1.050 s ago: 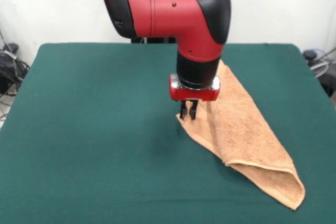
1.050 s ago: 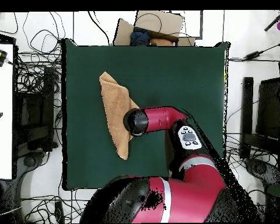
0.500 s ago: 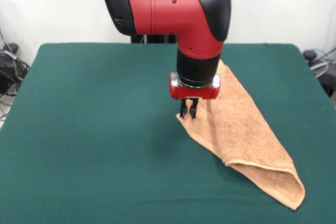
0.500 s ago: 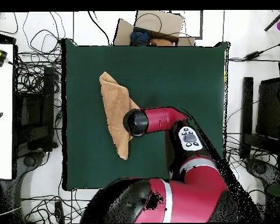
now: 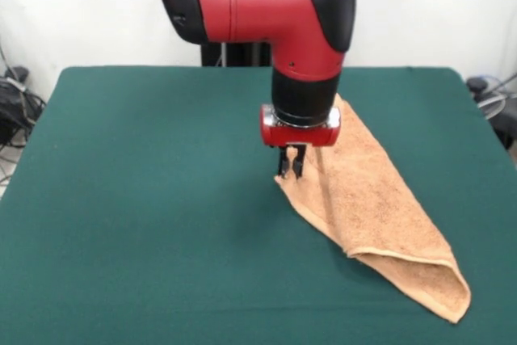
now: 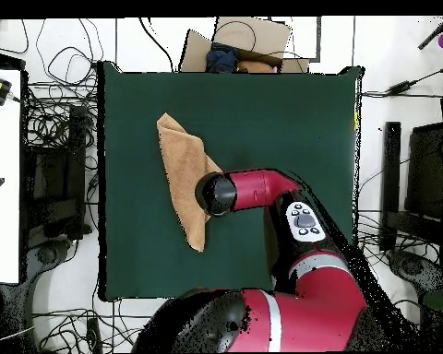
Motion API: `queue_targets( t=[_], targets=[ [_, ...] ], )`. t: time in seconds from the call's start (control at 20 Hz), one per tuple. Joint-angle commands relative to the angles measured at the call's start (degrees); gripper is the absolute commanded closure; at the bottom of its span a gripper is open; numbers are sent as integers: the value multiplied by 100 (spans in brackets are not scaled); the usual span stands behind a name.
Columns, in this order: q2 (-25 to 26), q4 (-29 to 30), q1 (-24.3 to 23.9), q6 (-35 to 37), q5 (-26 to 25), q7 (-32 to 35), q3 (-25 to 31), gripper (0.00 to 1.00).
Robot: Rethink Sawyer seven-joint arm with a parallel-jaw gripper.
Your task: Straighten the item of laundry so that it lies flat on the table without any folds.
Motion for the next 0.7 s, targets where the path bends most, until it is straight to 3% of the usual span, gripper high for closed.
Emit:
queue_targets(
  t=[0.05,0.25,0.35,0.5,0.7],
  targets=[
    [-79,-240,-272,293,-307,-803,475,100],
    [-1356,571,-732,740,82,-1337,1202,100],
    [-1682,736,-881,706,-1,-1606,1509,100],
    [-1836,993,-1217,-175,-425,-1723,2051,100],
    [-1658,1231,-1594,-1173,-839,-1359,2494,100]
  ],
)
